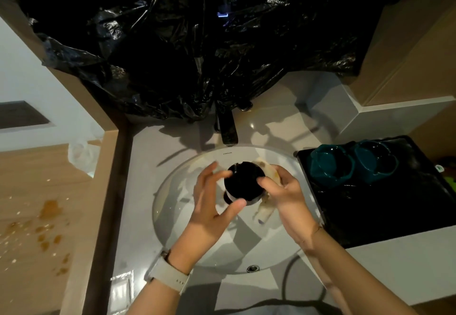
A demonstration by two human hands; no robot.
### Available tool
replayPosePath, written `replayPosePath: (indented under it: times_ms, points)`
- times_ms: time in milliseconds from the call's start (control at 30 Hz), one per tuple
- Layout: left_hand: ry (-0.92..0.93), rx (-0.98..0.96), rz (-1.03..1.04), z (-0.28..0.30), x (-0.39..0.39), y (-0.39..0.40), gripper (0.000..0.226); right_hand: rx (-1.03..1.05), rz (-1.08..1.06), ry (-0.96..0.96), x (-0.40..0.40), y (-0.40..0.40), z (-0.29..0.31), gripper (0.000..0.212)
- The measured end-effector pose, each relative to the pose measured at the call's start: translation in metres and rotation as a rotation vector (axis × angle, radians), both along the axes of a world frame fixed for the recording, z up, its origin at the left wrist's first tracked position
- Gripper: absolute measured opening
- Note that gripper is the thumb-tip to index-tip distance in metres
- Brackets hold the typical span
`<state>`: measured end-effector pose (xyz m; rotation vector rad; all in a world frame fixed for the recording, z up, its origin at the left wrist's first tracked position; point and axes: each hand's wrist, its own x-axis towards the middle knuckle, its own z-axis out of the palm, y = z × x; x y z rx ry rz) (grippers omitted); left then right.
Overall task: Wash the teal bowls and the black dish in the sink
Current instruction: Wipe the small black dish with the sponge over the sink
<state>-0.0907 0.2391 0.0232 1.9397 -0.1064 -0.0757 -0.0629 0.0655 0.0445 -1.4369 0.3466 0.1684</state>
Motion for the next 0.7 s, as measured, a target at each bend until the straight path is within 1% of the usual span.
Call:
replayPosePath:
  times_ms: [67, 100, 133, 233, 300, 333, 400, 467, 533, 567, 600, 633, 700]
  points:
    - [0.318, -0.467, 0.079, 0.004, -0.003, -0.001, 0.056, 0.006, -0.003, -0.047, -0.005, 0.005, -0.002, 0.025]
    - [0.416, -0.639, 0.061, 0.004, -0.004, 0.001, 0.058, 0.003, 0.02, -0.06, -0.007, 0.006, -0.003, 0.033]
    - [0.447, -0.687, 0.043, 0.006, -0.004, 0.002, 0.056, -0.004, 0.049, -0.079, -0.01, 0.006, -0.004, 0.036]
    - [0.388, -0.603, 0.088, 0.015, -0.004, 0.001, 0.04, -0.052, 0.112, -0.126, -0.015, 0.001, -0.003, 0.03]
    - [0.307, -0.456, 0.103, 0.014, -0.003, 0.002, 0.035, -0.062, 0.119, -0.16, -0.016, -0.002, 0.001, 0.023]
    - [0.238, -0.353, 0.068, 0.014, -0.003, 0.002, 0.035, -0.085, 0.117, -0.189, -0.016, -0.003, 0.002, 0.022]
    - [0.133, -0.146, 0.01, 0.018, -0.002, 0.001, 0.036, -0.19, 0.11, -0.262, -0.013, -0.003, 0.003, 0.023]
    - [0.066, -0.032, -0.029, 0.023, -0.002, -0.001, 0.036, -0.353, 0.137, -0.393, -0.013, 0.002, 0.006, 0.022]
    - [0.019, 0.049, -0.057, 0.024, 0.0, -0.003, 0.026, -0.589, 0.222, -0.625, -0.014, 0.007, 0.008, 0.02]
    - [0.01, 0.065, -0.063, 0.024, 0.001, -0.004, 0.021, -0.679, 0.268, -0.724, -0.015, 0.009, 0.008, 0.02]
    - [0.004, 0.067, -0.053, 0.023, 0.0, -0.004, 0.02, -0.725, 0.298, -0.78, -0.015, 0.009, 0.008, 0.021]
    - [0.003, 0.066, -0.038, 0.021, 0.0, -0.004, 0.019, -0.729, 0.304, -0.785, -0.014, 0.008, 0.006, 0.022]
    - [0.017, 0.056, -0.023, 0.021, -0.004, -0.005, 0.024, -0.659, 0.249, -0.675, -0.006, 0.002, -0.003, 0.023]
